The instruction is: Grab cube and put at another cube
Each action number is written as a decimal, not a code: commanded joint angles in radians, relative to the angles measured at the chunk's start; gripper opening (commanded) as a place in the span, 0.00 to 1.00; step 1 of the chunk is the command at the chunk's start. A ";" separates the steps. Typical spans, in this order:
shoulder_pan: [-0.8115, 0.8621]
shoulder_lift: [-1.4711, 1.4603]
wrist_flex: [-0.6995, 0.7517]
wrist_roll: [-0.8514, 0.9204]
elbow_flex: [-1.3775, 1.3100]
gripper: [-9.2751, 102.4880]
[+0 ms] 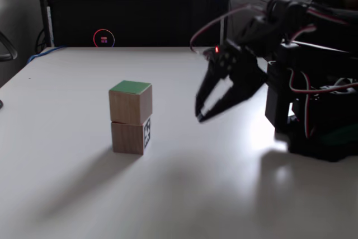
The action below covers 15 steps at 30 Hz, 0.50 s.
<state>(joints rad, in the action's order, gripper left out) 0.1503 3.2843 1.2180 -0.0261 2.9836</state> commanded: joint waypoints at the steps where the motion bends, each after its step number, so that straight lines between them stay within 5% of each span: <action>1: 0.012 0.005 0.017 0.041 -0.003 0.08; 15: 0.063 0.005 0.072 0.071 -0.015 0.08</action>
<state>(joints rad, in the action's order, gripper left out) 0.2040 3.2843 1.2839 0.0383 2.9836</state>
